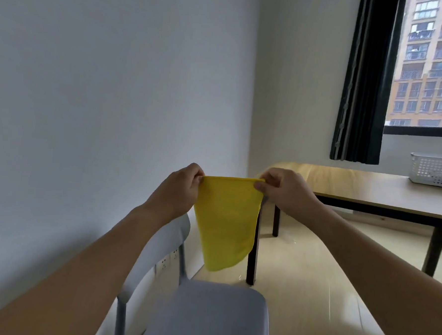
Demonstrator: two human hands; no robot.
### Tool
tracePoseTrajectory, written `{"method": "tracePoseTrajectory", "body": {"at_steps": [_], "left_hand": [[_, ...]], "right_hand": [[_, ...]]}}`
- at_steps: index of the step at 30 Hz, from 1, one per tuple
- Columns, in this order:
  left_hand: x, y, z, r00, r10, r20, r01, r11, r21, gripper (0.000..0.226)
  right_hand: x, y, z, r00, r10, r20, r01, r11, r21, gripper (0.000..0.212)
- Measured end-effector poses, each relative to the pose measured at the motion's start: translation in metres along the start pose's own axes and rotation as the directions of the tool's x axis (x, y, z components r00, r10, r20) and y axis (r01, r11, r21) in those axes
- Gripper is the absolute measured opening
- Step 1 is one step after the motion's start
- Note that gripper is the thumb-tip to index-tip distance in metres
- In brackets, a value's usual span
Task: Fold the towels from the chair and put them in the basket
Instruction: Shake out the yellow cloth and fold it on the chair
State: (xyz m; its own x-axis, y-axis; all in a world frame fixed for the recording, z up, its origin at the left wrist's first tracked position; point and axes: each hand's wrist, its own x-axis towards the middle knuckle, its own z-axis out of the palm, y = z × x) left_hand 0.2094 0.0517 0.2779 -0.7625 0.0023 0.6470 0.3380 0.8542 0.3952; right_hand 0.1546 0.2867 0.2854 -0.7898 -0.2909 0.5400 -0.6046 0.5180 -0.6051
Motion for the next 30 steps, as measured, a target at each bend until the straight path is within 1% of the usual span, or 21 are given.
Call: {"method": "tracePoseTrajectory", "body": {"at_steps": [3, 5, 6, 7, 8, 9, 11, 12, 13, 14, 16, 18, 20, 21, 23, 25, 27, 29, 30], "left_hand": [[-0.027, -0.004, 0.014, 0.980, -0.158, 0.121, 0.178, 0.968, -0.177, 0.022], [-0.050, -0.011, 0.028, 0.940, -0.238, 0.246, 0.303, 0.912, -0.275, 0.024], [-0.064, -0.016, 0.037, 0.908, -0.268, 0.321, 0.362, 0.889, -0.280, 0.024], [-0.078, -0.023, 0.049, 0.864, -0.297, 0.406, 0.415, 0.877, -0.242, 0.023], [-0.094, -0.032, 0.062, 0.806, -0.329, 0.492, 0.466, 0.865, -0.185, 0.021], [-0.110, -0.041, 0.076, 0.733, -0.373, 0.568, 0.526, 0.841, -0.126, 0.019], [-0.144, -0.059, 0.104, 0.541, -0.456, 0.706, 0.672, 0.739, -0.037, 0.019], [-0.161, -0.066, 0.116, 0.454, -0.472, 0.755, 0.719, 0.695, 0.001, 0.019], [-0.176, -0.073, 0.128, 0.389, -0.477, 0.788, 0.747, 0.664, 0.033, 0.019], [-0.189, -0.079, 0.139, 0.344, -0.480, 0.807, 0.765, 0.642, 0.056, 0.019], [-0.209, -0.091, 0.157, 0.303, -0.482, 0.822, 0.769, 0.633, 0.088, 0.019], [-0.220, -0.101, 0.172, 0.285, -0.495, 0.821, 0.773, 0.626, 0.109, 0.020], [-0.225, -0.110, 0.185, 0.292, -0.528, 0.798, 0.776, 0.618, 0.125, 0.023], [-0.226, -0.114, 0.190, 0.306, -0.552, 0.775, 0.772, 0.620, 0.137, 0.024], [-0.227, -0.126, 0.202, 0.361, -0.583, 0.728, 0.777, 0.620, 0.111, 0.024], [-0.224, -0.140, 0.211, 0.423, -0.620, 0.661, 0.794, 0.605, 0.060, 0.019], [-0.218, -0.154, 0.222, 0.503, -0.653, 0.566, 0.771, 0.635, 0.048, 0.016], [-0.210, -0.162, 0.230, 0.558, -0.668, 0.492, 0.748, 0.662, 0.050, 0.022], [-0.207, -0.165, 0.234, 0.571, -0.681, 0.459, 0.749, 0.661, 0.048, 0.024]], "right_hand": [[-0.026, 0.013, 0.015, 0.996, 0.041, 0.078, -0.043, 0.999, 0.024, 0.010], [-0.047, 0.024, 0.029, 0.975, 0.103, 0.197, -0.118, 0.991, 0.070, 0.008], [-0.058, 0.033, 0.038, 0.949, 0.140, 0.282, -0.171, 0.981, 0.089, 0.006], [-0.070, 0.042, 0.047, 0.911, 0.182, 0.371, -0.227, 0.971, 0.081, 0.006], [-0.082, 0.052, 0.057, 0.860, 0.227, 0.456, -0.276, 0.960, 0.041, 0.007], [-0.095, 0.063, 0.067, 0.803, 0.271, 0.531, -0.313, 0.950, -0.013, 0.010], [-0.119, 0.085, 0.088, 0.692, 0.338, 0.638, -0.361, 0.927, -0.101, 0.011], [-0.130, 0.096, 0.098, 0.650, 0.358, 0.670, -0.367, 0.920, -0.137, 0.011], [-0.140, 0.106, 0.109, 0.617, 0.377, 0.691, -0.366, 0.915, -0.172, 0.011], [-0.149, 0.115, 0.119, 0.587, 0.393, 0.707, -0.369, 0.908, -0.198, 0.010], [-0.161, 0.130, 0.138, 0.547, 0.405, 0.733, -0.414, 0.891, -0.184, 0.009], [-0.168, 0.141, 0.153, 0.520, 0.418, 0.745, -0.494, 0.859, -0.138, 0.011], [-0.172, 0.148, 0.165, 0.491, 0.427, 0.759, -0.583, 0.809, -0.078, 0.013], [-0.173, 0.152, 0.170, 0.476, 0.429, 0.768, -0.627, 0.778, -0.045, 0.014], [-0.172, 0.158, 0.181, 0.467, 0.444, 0.765, -0.695, 0.719, 0.008, 0.012], [-0.167, 0.167, 0.192, 0.497, 0.479, 0.724, -0.719, 0.694, 0.034, 0.007], [-0.159, 0.178, 0.204, 0.538, 0.506, 0.674, -0.717, 0.695, 0.051, 0.008], [-0.148, 0.190, 0.218, 0.573, 0.520, 0.633, -0.714, 0.697, 0.073, 0.011], [-0.143, 0.195, 0.225, 0.592, 0.522, 0.614, -0.707, 0.702, 0.084, 0.009]]}}
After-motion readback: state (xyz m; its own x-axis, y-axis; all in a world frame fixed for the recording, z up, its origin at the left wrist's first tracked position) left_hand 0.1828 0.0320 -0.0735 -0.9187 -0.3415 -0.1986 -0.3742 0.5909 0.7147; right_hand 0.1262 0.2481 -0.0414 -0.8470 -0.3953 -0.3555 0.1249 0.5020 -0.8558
